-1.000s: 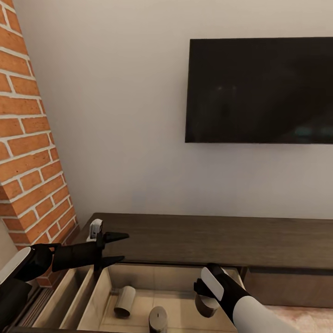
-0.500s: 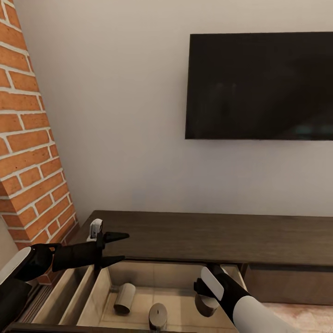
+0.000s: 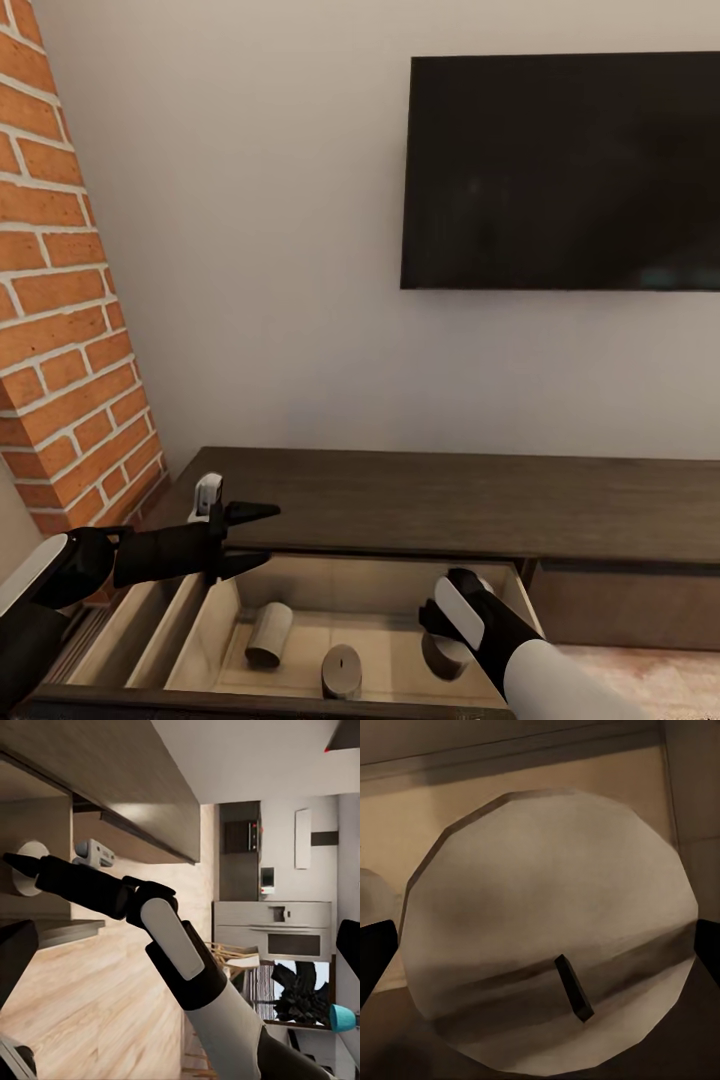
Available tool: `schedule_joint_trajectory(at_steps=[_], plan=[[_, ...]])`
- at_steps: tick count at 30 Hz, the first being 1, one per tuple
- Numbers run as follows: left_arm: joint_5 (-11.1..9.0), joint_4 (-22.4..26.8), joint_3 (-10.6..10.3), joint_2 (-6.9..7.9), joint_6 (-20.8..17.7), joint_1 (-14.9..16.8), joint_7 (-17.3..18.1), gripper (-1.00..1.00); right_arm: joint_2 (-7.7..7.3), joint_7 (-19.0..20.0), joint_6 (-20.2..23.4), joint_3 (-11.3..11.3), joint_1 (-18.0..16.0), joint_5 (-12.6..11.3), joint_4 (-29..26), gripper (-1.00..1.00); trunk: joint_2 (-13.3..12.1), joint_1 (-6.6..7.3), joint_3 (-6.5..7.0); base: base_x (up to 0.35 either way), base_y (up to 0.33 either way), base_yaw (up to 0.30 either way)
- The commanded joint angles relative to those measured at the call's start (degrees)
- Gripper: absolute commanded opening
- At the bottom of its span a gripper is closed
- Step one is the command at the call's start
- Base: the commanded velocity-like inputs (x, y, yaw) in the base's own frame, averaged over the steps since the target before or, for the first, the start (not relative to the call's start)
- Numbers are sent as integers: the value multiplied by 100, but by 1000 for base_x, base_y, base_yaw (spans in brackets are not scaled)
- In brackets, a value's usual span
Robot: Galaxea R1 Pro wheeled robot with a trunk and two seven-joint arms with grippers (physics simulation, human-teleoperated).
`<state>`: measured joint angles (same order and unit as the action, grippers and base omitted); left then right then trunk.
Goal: Place each of the two pumpkins and all three candles from the living room inside a cabinet in the living room (use any cabinet), then make sure every cabinet is closed, and position the cauldron so it is next to a table in the living room.
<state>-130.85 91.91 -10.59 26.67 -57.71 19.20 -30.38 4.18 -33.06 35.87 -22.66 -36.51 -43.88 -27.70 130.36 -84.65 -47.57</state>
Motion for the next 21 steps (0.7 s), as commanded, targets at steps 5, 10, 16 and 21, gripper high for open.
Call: schedule_joint_trajectory(at_steps=[5,10,16,21], plan=[[-64,5,-5,2,5,6,-51,100,-5,-51,-220,-45,-5,-59,-2,-100,205,-109,-96,0,0,0],[-64,23,-46,-2,6,6,-48,100,-5,-43,-453,-50,-5,-59,18,-100,405,-219,-186,0,0,0],[-64,37,-90,-3,6,7,-47,100,-5,37,-664,-54,-5,-59,67,-100,646,-351,-294,0,0,0],[-64,38,-156,-3,6,7,-47,100,-5,65,-762,-52,-5,-58,70,-100,847,-461,-384,0,0,0]])
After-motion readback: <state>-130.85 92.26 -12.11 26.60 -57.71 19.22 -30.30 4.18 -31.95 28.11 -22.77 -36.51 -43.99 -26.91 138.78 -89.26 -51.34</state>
